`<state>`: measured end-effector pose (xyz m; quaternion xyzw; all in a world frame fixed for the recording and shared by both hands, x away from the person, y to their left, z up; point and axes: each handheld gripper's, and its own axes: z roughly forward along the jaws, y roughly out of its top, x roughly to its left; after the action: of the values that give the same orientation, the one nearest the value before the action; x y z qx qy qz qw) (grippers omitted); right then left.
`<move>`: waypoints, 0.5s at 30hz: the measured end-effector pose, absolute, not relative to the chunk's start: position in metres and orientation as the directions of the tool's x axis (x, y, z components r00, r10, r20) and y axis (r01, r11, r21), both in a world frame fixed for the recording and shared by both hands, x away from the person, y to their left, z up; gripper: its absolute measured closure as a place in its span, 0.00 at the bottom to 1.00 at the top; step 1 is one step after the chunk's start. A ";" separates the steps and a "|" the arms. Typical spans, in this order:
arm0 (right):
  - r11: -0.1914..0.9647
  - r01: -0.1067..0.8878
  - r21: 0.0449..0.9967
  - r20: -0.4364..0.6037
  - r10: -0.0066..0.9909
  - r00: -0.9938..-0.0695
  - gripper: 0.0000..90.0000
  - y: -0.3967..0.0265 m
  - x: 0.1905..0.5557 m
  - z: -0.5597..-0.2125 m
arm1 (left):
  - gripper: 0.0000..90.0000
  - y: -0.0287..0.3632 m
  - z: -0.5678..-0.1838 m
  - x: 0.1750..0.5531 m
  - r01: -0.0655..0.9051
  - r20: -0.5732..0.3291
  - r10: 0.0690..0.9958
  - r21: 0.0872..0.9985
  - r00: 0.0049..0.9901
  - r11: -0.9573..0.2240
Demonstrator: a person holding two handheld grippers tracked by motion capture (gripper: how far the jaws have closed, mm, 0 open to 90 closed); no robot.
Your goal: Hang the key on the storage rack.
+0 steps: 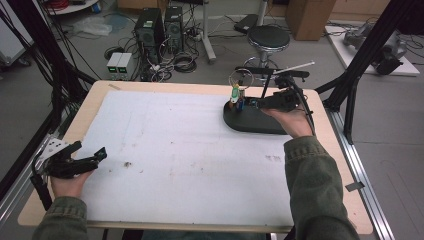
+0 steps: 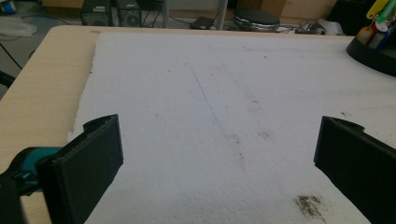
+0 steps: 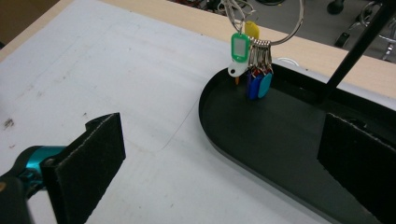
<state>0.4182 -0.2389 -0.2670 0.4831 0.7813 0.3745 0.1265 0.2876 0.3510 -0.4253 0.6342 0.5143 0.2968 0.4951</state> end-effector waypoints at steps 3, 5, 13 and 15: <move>0.266 0.663 0.699 0.156 0.849 -0.505 0.01 -0.240 0.414 -0.269 | 0.02 0.351 -0.425 0.287 0.359 -0.133 0.946 0.933 0.296 0.019; 0.260 0.659 0.706 0.168 0.842 -0.512 0.01 -0.241 0.410 -0.270 | 0.02 0.351 -0.425 0.287 0.360 -0.132 0.946 0.933 0.296 0.017; 0.264 0.668 0.696 0.166 0.846 -0.507 0.01 -0.250 0.399 -0.280 | 0.02 0.351 -0.425 0.287 0.359 -0.131 0.946 0.933 0.295 0.017; 0.262 0.670 0.695 0.166 0.848 -0.503 0.01 -0.252 0.397 -0.282 | 0.02 0.351 -0.425 0.287 0.359 -0.130 0.947 0.933 0.295 0.017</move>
<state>0.3969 -0.2525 -0.2820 0.4834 0.7850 0.3681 0.1208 0.2873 0.3508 -0.4252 0.6350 0.5138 0.2973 0.4943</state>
